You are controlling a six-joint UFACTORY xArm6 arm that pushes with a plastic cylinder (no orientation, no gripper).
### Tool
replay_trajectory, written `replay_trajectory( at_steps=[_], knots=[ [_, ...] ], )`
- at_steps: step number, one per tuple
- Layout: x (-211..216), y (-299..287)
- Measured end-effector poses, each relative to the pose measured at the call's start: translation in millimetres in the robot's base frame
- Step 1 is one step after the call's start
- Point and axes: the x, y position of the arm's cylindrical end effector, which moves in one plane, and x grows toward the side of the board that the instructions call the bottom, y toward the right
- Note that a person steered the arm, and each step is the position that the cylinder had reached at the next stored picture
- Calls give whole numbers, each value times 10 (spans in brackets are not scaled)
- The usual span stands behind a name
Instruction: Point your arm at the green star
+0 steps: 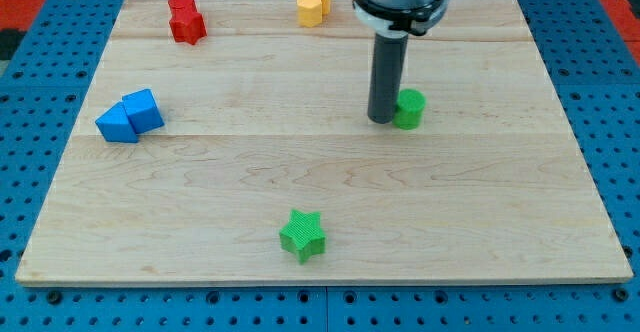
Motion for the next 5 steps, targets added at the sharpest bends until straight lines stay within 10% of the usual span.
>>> replay_trajectory(
  at_steps=[3,5],
  knots=[
    [-124,991],
    [700,487]
  ],
)
